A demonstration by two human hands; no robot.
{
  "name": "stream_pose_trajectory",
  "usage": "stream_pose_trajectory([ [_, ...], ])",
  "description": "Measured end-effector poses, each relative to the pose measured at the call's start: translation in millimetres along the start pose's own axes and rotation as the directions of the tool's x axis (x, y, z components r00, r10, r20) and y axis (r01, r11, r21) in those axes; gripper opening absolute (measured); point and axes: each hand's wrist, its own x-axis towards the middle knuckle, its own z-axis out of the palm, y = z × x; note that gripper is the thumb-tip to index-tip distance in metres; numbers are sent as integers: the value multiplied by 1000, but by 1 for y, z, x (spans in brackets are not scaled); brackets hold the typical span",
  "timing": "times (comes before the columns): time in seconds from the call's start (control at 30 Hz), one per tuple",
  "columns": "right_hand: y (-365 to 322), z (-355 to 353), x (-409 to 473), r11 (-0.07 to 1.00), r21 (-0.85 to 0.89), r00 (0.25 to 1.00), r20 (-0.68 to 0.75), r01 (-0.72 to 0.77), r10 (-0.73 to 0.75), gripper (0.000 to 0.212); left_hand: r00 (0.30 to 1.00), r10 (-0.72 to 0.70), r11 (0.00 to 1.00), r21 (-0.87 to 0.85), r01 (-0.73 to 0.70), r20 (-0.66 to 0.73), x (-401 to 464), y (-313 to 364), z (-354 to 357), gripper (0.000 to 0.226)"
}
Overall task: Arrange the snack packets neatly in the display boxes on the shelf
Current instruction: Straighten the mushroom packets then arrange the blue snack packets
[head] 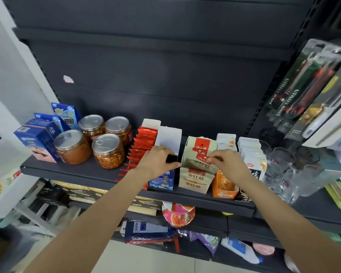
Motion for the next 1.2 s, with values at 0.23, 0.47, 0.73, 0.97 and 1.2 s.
stream_pose_trajectory([
  [0.23,-2,-21,5,999,51,974,-225,8,4,15,996,74,996,-45,-71,59,15,10,-1,45],
  [0.47,1,-52,0,989,150,927,-372,2,54,15,990,45,998,-59,-37,133,45,22,-1,46],
  [0.73,6,-64,-2,922,386,858,-480,19,183,13,992,10,962,-271,24,122,63,23,8,46],
  [0.97,7,-61,-8,762,647,838,-420,8,348,13,988,-26,855,-509,101,153,65,19,6,43],
  [1.2,4,-62,-12,633,774,856,-320,-11,406,14,985,-104,720,-673,171,139,62,30,-7,34],
])
